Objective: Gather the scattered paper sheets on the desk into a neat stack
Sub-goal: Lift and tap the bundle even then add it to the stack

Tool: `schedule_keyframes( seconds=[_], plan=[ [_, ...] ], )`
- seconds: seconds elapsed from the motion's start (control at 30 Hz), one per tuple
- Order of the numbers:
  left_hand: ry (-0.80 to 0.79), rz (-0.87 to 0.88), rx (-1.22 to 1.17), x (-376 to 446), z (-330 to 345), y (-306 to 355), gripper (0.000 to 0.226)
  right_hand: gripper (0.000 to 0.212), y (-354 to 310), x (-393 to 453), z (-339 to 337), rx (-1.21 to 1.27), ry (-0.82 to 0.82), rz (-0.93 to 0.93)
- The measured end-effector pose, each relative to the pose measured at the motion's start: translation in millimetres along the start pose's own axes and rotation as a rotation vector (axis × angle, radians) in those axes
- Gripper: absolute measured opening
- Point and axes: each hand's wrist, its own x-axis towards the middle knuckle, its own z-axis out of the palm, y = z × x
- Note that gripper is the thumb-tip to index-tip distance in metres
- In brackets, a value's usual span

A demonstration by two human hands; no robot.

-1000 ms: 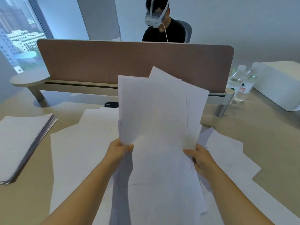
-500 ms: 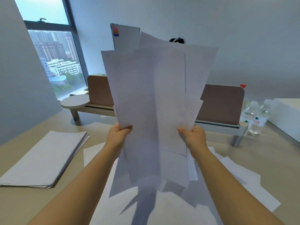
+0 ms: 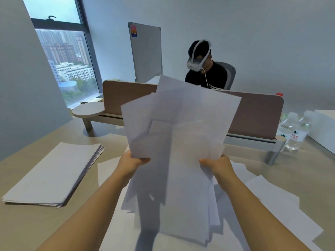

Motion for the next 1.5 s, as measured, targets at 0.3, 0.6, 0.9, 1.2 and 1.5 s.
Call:
schedule_keyframes(
  seconds=[0.3,0.6,0.9,1.2,1.5],
  plan=[
    [0.108,0.015,-0.043,10.4,9.3,-1.6,0.033,0.036,-5.5,5.4,12.5,0.027,0.091,-0.075],
    [0.101,0.125,-0.158,11.5,12.1,45.4,0.044,0.042,-47.8,0.5,26.6,0.104,0.1,-0.207],
    [0.002,0.059,-0.067,12.4,-11.8,9.1,0.05,0.039,-19.0,2.4,12.5,0.074,0.004,-0.148],
    [-0.045,0.036,-0.146,16.5,-12.4,4.4,0.044,0.025,-6.3,12.9,5.7,0.095,-0.074,-0.106],
    [-0.053,0.137,-0.18,24.2,1.9,32.8,0.025,0.024,-31.5,13.9,15.2,0.139,-0.094,-0.243]
  ],
)
